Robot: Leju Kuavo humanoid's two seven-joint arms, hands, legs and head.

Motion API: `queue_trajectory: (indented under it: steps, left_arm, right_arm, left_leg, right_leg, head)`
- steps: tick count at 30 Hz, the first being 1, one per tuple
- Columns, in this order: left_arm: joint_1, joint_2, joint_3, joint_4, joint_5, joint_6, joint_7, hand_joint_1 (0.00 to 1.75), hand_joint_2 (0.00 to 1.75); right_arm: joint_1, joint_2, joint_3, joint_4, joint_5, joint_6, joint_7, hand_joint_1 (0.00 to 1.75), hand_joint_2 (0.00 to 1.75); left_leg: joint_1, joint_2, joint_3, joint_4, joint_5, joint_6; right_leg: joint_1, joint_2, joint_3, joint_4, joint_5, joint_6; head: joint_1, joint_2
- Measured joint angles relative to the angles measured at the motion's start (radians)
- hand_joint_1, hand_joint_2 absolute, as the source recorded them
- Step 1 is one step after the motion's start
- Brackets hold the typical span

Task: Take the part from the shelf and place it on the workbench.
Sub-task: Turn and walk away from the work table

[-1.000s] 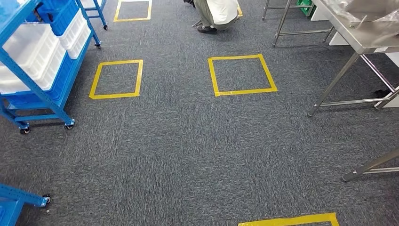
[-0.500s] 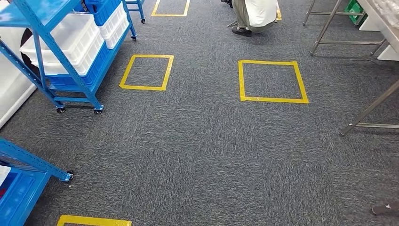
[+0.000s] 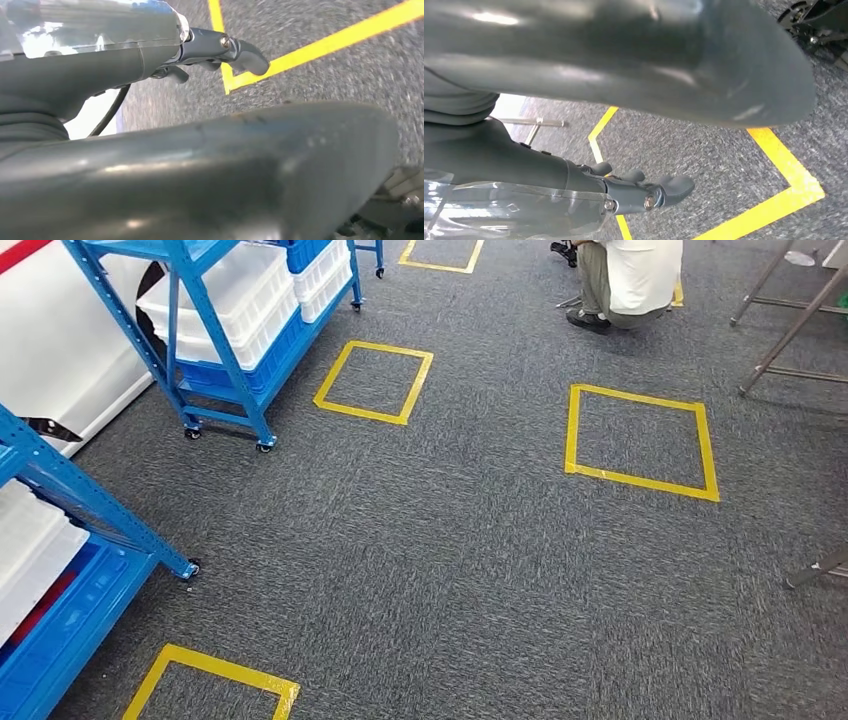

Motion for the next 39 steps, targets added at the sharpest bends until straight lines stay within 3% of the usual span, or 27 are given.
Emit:
queue_trajectory:
  steps: [2, 3, 4, 5, 7, 8, 9, 11, 13, 15, 17, 19, 20, 21, 22, 24, 26, 28, 29, 31, 33, 34, 35, 36, 37, 39]
  left_arm:
    - [-0.004, -0.004, 0.008, 0.000, 0.009, 0.000, 0.000, 0.00, 0.00]
    - [-0.007, -0.005, 0.012, 0.000, 0.013, 0.000, 0.002, 0.00, 0.00]
    - [-0.007, -0.007, 0.016, 0.000, 0.016, 0.000, 0.004, 0.00, 0.00]
    - [-0.006, -0.008, 0.021, 0.000, 0.019, 0.000, 0.007, 0.00, 0.00]
    - [-0.004, -0.010, 0.028, 0.000, 0.023, 0.000, 0.010, 0.00, 0.00]
    - [-0.003, -0.011, 0.030, 0.000, 0.023, 0.000, 0.010, 0.00, 0.00]
    - [-0.004, -0.012, 0.031, 0.000, 0.023, 0.000, 0.010, 0.00, 0.00]
    - [-0.005, -0.012, 0.033, 0.000, 0.023, 0.000, 0.011, 0.00, 0.00]
    - [-0.002, -0.012, 0.035, 0.000, 0.023, -0.001, 0.018, 0.00, 0.00]
    - [0.001, -0.012, 0.036, 0.000, 0.021, -0.002, 0.027, 0.00, 0.00]
    - [-0.002, -0.012, 0.037, 0.000, 0.020, -0.003, 0.030, 0.00, 0.00]
    - [-0.004, -0.012, 0.037, 0.000, 0.020, -0.004, 0.030, 0.00, 0.00]
    - [-0.003, -0.012, 0.037, 0.000, 0.020, -0.005, 0.030, 0.00, 0.00]
    - [-0.001, -0.012, 0.037, 0.000, 0.020, -0.005, 0.030, 0.00, 0.00]
    - [0.001, -0.012, 0.038, 0.000, 0.020, -0.006, 0.029, 0.00, 0.00]
    - [0.000, -0.012, 0.039, 0.000, 0.020, -0.001, 0.024, 0.00, 0.00]
    - [-0.002, -0.012, 0.039, 0.000, 0.020, 0.007, 0.016, 0.00, 0.00]
    - [-0.001, -0.012, 0.044, 0.000, 0.023, 0.011, 0.011, 0.00, 0.00]
    - [0.001, -0.012, 0.047, 0.000, 0.026, 0.013, 0.010, 0.00, 0.00]
    - [0.002, -0.013, 0.053, 0.000, 0.032, 0.018, 0.011, 0.00, 0.00]
    - [-0.001, -0.016, 0.055, 0.000, 0.033, 0.015, 0.022, 0.00, 0.00]
    - [-0.001, -0.017, 0.055, 0.000, 0.029, 0.009, 0.031, 0.00, 0.00]
    - [0.000, -0.018, 0.055, 0.000, 0.024, 0.001, 0.039, 0.00, 0.00]
    - [0.002, -0.019, 0.056, 0.000, 0.017, -0.006, 0.047, 0.00, 0.00]
    - [0.004, -0.019, 0.056, 0.000, 0.012, -0.011, 0.051, 0.00, 0.00]
    - [0.007, -0.020, 0.056, 0.000, 0.009, -0.015, 0.055, 0.00, 0.00]
  right_arm:
    - [0.002, 0.001, 0.006, 0.000, 0.007, 0.001, 0.002, 0.00, 0.00]
    - [0.003, 0.004, 0.008, 0.000, 0.010, 0.002, 0.005, 0.00, 0.00]
    - [0.003, 0.006, 0.009, 0.000, 0.011, 0.002, 0.007, 0.00, 0.00]
    - [0.002, 0.009, 0.010, 0.000, 0.012, 0.002, 0.009, 0.00, 0.00]
    - [0.002, 0.013, 0.011, -0.001, 0.012, 0.002, 0.012, 0.00, 0.00]
    - [0.002, 0.014, 0.012, -0.001, 0.012, 0.003, 0.012, 0.00, 0.00]
    - [0.002, 0.014, 0.013, -0.001, 0.012, 0.003, 0.012, 0.00, 0.00]
    - [-0.001, 0.015, 0.015, -0.001, 0.012, 0.003, 0.012, 0.00, 0.00]
    - [-0.007, 0.014, 0.017, -0.003, 0.012, 0.000, 0.008, 0.00, 0.00]
    - [-0.008, 0.010, 0.018, -0.004, 0.011, -0.004, 0.002, 0.00, 0.00]
    - [-0.007, 0.003, 0.018, -0.004, 0.011, -0.005, -0.002, 0.00, 0.00]
    - [-0.005, -0.002, 0.018, -0.004, 0.011, -0.006, -0.003, 0.00, 0.00]
    - [-0.006, -0.003, 0.018, -0.004, 0.010, -0.007, -0.004, 0.00, 0.00]
    - [-0.006, -0.004, 0.018, -0.004, 0.008, -0.010, -0.006, 0.00, 0.00]
    - [-0.007, -0.004, 0.017, -0.004, 0.002, -0.016, -0.008, 0.00, 0.00]
    - [-0.006, -0.004, 0.009, -0.004, -0.027, -0.030, -0.015, 0.00, 0.00]
    - [-0.006, -0.004, -0.010, -0.004, -0.052, -0.030, -0.003, 0.00, 0.00]
    - [-0.007, -0.004, -0.021, -0.004, -0.049, -0.015, 0.032, 0.00, 0.00]
    - [-0.007, -0.004, -0.024, -0.005, -0.046, -0.006, 0.051, 0.00, 0.00]
    - [-0.001, -0.003, -0.032, -0.005, -0.046, 0.005, 0.081, 0.00, 0.00]
    - [0.009, 0.002, -0.045, -0.005, -0.050, 0.006, 0.085, 0.00, 0.00]
    - [0.013, 0.007, -0.051, -0.005, -0.052, 0.001, 0.074, 0.00, 0.00]
    - [0.016, 0.012, -0.056, -0.006, -0.053, -0.005, 0.059, 0.00, 0.00]
    - [0.017, 0.017, -0.062, -0.007, -0.054, -0.012, 0.044, 0.00, 0.00]
    - [0.017, 0.021, -0.066, -0.008, -0.055, -0.016, 0.034, 0.00, 0.00]
    - [0.018, 0.027, -0.072, -0.010, -0.057, -0.019, 0.026, 0.00, 0.00]
  left_leg:
    - [0.003, -0.022, 0.006, -0.009, 0.006, 0.007]
    - [0.003, -0.035, 0.006, -0.008, 0.006, 0.008]
    - [0.003, -0.049, 0.006, -0.007, 0.005, 0.008]
    - [0.004, -0.064, 0.007, -0.005, 0.004, 0.006]
    - [0.008, -0.094, 0.010, 0.003, -0.002, -0.001]
    - [0.010, -0.107, 0.007, 0.010, -0.006, -0.007]
    - [0.011, -0.120, 0.002, 0.020, -0.011, -0.014]
    - [0.012, -0.139, -0.010, 0.030, -0.015, -0.027]
    - [0.015, -0.149, -0.015, 0.030, -0.015, -0.039]
    - [0.015, -0.110, -0.029, 0.063, -0.037, -0.048]
    - [0.014, -0.052, -0.080, 0.170, -0.095, -0.054]
    - [0.015, -0.031, -0.140, 0.290, -0.142, -0.058]
    - [0.015, -0.027, -0.151, 0.311, -0.142, -0.058]
    - [0.015, -0.024, -0.142, 0.293, -0.123, -0.056]
    - [0.014, -0.014, -0.114, 0.238, -0.090, -0.053]
    - [0.006, 0.035, -0.042, 0.098, -0.034, -0.038]
    - [-0.005, 0.063, -0.011, 0.033, -0.019, -0.024]
    - [-0.006, 0.041, -0.009, 0.025, -0.016, -0.015]
    - [-0.003, 0.029, -0.003, 0.017, -0.012, -0.010]
    - [0.004, 0.004, 0.008, 0.002, -0.002, 0.000]
    - [0.006, -0.021, 0.008, -0.001, 0.001, 0.006]
    - [0.006, -0.034, 0.008, 0.000, 0.001, 0.007]
    - [0.006, -0.048, 0.009, 0.001, 0.000, 0.006]
    - [0.006, -0.063, 0.010, 0.002, -0.001, 0.005]
    - [0.008, -0.077, 0.011, 0.005, -0.003, 0.002]
    - [0.010, -0.102, 0.008, 0.017, -0.010, -0.008]
  right_leg:
    - [-0.002, 0.058, -0.055, 0.112, -0.058, 0.003]
    - [-0.003, 0.071, -0.091, 0.177, -0.082, 0.005]
    - [-0.004, 0.077, -0.120, 0.223, -0.090, 0.007]
    - [-0.006, 0.078, -0.132, 0.233, -0.077, 0.009]
    - [-0.014, 0.090, -0.106, 0.146, 0.000, 0.014]
    - [-0.020, 0.114, -0.081, 0.083, 0.035, 0.018]
    - [-0.023, 0.136, -0.063, 0.032, 0.058, 0.018]
    - [-0.023, 0.159, -0.053, -0.004, 0.067, 0.011]
    - [-0.018, 0.137, -0.053, -0.007, 0.069, -0.006]
    - [-0.017, 0.113, -0.048, -0.014, 0.070, -0.020]
    - [-0.014, 0.084, -0.045, -0.017, 0.069, -0.030]
    - [-0.009, 0.052, -0.044, -0.017, 0.066, -0.034]
    - [-0.007, 0.037, -0.043, -0.017, 0.064, -0.035]
    - [-0.006, 0.024, -0.041, -0.017, 0.062, -0.034]
    - [-0.005, 0.012, -0.038, -0.017, 0.060, -0.033]
    - [-0.002, -0.011, -0.029, -0.017, 0.054, -0.028]
    - [-0.001, -0.029, -0.022, -0.019, 0.050, -0.018]
    - [-0.001, -0.046, -0.012, -0.025, 0.048, -0.008]
    - [-0.002, -0.037, -0.007, -0.024, 0.044, -0.003]
    - [-0.006, 0.016, -0.023, 0.021, 0.010, 0.005]
    - [-0.009, 0.068, -0.084, 0.136, -0.048, 0.007]
    - [-0.010, 0.075, -0.116, 0.193, -0.066, 0.008]
    - [-0.010, 0.078, -0.137, 0.224, -0.065, 0.010]
    - [-0.011, 0.079, -0.141, 0.220, -0.046, 0.010]
    - [-0.012, 0.083, -0.128, 0.177, -0.009, 0.011]
    - [-0.015, 0.122, -0.079, 0.053, 0.059, 0.013]
  head:
    - [0.000, 0.000]
    - [0.000, 0.000]
    - [0.000, 0.000]
    - [0.000, 0.000]
    - [0.000, 0.000]
    - [0.000, 0.000]
    - [0.000, 0.000]
    - [0.000, 0.000]
    - [0.000, 0.000]
    - [0.000, 0.000]
    - [0.000, 0.000]
    - [0.000, 0.000]
    - [0.000, 0.000]
    - [0.000, 0.000]
    - [0.000, 0.000]
    - [0.000, 0.000]
    - [0.000, 0.000]
    - [0.000, 0.000]
    - [0.000, 0.000]
    - [0.000, 0.000]
    - [0.001, 0.000]
    - [0.001, 0.000]
    - [0.001, 0.000]
    - [0.001, 0.000]
    - [0.001, 0.000]
    - [0.001, 0.000]
